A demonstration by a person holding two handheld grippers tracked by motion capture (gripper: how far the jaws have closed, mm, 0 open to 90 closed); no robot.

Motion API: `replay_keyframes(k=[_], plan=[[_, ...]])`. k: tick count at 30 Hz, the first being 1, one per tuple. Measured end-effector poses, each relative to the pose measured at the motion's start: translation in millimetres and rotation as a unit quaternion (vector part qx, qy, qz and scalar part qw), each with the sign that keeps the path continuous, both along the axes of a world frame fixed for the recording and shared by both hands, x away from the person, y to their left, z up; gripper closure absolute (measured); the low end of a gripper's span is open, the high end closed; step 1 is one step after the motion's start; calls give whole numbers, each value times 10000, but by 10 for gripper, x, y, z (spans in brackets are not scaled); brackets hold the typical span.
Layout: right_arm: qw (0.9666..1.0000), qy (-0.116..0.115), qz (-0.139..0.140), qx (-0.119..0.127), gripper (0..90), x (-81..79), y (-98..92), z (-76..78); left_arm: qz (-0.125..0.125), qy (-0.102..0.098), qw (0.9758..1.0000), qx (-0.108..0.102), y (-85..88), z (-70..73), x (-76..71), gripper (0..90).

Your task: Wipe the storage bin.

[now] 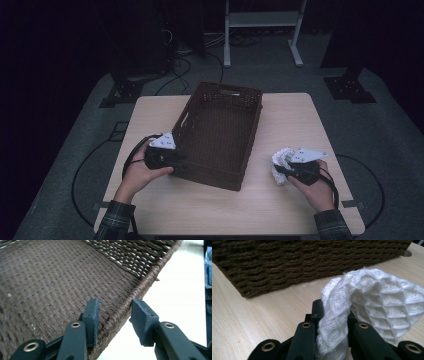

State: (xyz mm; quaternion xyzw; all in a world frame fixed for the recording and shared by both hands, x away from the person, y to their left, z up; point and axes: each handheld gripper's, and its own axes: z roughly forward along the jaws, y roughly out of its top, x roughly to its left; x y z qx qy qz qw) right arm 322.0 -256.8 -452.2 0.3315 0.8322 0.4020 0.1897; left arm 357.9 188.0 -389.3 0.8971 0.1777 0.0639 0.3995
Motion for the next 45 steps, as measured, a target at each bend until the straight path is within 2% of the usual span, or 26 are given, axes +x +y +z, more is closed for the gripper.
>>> replay_keyframes(k=[3,4,5,12,21,30,33,39,42,45], plan=[[10000,-10,-5,-1,778,1,-6,1,-79,12,10000,22,-58,-4,-15,613],[10000,-2,-26,3,778,-1,-11,3,-185,29,9998,53,-142,-5,-35,627],[10000,-2,-26,3,778,-1,-11,3,-185,29,9998,53,-142,-5,-35,635],[10000,-22,-40,-6,777,-1,-31,11,-549,144,9984,41,-448,-48,-69,709],[10000,-61,-77,14,778,-2,-85,19,-554,251,9981,45,-728,-33,-59,754],[9999,-70,-86,28,778,-6,-93,25,-680,228,9974,-9,-1094,-47,-38,777],[9999,-80,-89,31,778,-7,-100,27,-667,204,9975,-96,-1115,-36,-29,758],[9999,-97,-99,30,778,-18,-118,30,-635,130,9973,-335,-999,-18,-6,681],[9999,-101,-102,33,778,-30,-118,37,-708,114,9962,-503,-930,-43,27,627],[9999,-122,-91,30,778,-52,-110,47,-752,203,9946,-688,-867,-70,55,615]])
